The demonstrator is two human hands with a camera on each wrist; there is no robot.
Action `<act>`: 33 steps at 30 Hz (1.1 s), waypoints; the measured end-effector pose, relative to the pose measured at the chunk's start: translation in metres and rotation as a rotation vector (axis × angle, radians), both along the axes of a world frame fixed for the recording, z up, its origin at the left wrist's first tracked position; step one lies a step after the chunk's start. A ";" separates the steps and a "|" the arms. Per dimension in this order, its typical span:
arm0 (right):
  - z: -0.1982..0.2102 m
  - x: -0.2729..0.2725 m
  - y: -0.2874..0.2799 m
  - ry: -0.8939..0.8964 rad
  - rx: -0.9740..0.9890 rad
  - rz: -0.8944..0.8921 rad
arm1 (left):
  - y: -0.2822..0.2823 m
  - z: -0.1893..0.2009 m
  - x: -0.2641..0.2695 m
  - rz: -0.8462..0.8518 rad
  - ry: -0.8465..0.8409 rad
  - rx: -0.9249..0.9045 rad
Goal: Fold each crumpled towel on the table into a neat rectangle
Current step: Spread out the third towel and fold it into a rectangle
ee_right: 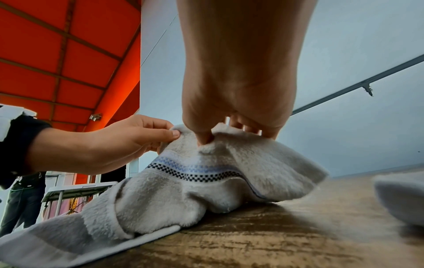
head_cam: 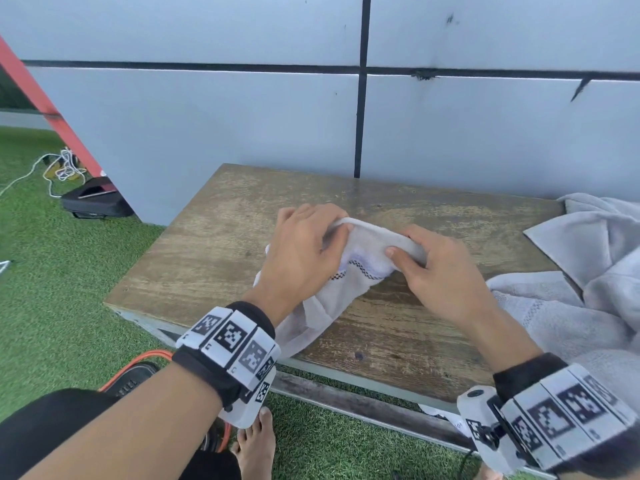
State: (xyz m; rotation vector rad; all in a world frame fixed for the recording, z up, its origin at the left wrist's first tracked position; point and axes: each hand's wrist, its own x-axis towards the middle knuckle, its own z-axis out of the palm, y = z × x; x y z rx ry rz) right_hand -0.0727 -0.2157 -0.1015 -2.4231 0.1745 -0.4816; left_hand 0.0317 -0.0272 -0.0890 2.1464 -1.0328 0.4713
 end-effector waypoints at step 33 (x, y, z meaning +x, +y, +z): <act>0.050 -0.043 0.010 0.011 0.368 -0.057 | 0.140 0.071 -0.007 0.007 0.664 0.351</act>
